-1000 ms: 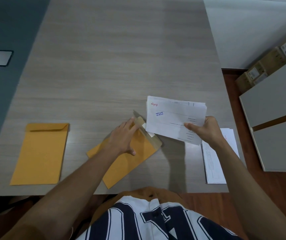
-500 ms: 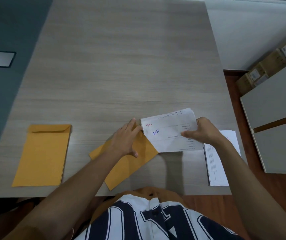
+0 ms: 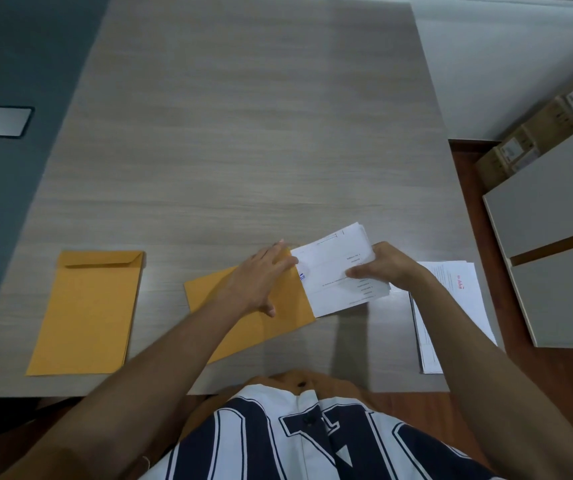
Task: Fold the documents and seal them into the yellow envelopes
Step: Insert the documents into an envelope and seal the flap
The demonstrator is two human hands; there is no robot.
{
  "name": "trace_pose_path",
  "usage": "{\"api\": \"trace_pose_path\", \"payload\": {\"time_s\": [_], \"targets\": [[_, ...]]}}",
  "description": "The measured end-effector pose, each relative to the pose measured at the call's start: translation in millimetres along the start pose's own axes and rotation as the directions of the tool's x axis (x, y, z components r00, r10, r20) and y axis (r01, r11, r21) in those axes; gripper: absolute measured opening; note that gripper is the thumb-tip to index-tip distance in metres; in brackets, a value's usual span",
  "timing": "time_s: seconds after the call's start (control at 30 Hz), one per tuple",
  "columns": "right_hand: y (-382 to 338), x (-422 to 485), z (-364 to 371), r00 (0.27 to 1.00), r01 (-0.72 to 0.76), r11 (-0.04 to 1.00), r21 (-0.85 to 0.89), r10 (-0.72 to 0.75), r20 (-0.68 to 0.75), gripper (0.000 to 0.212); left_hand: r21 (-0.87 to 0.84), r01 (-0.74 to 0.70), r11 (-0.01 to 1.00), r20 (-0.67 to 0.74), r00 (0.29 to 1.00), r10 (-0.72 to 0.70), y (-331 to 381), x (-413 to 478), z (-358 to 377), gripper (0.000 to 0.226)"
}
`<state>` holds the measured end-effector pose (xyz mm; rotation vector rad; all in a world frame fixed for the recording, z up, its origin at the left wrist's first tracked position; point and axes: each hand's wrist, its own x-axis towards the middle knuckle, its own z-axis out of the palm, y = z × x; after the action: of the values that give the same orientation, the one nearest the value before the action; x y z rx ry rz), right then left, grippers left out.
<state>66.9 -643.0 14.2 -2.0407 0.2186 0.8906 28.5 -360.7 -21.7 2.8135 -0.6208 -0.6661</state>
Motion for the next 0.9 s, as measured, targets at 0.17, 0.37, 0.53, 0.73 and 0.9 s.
{"api": "trace_pose_path", "payload": {"time_s": [0.17,0.37,0.53,0.73,0.9], "targets": [[18,3,14,0.993,-0.042,0.996,0.082,0.051,-0.105,0.026,-0.028,0.088,0.996,0.008,0.996,-0.087,0,-7,8,0.148],[27,4,27,0.965,-0.036,0.998,0.044,0.046,-0.257,0.025,0.046,0.123,0.991,-0.029,0.992,-0.122,13,-14,20,0.157],[26,7,36,0.964,-0.059,0.997,0.051,0.070,-0.256,0.026,0.064,0.098,0.993,-0.046,0.994,-0.095,16,-13,19,0.155],[16,10,62,0.967,-0.031,0.999,0.013,0.034,-0.254,0.026,0.014,0.094,0.995,-0.023,0.995,-0.094,20,-10,19,0.153],[12,10,66,0.958,-0.042,0.999,-0.009,0.038,-0.284,0.028,0.063,0.105,0.992,0.024,0.994,-0.107,18,-13,19,0.158]]}}
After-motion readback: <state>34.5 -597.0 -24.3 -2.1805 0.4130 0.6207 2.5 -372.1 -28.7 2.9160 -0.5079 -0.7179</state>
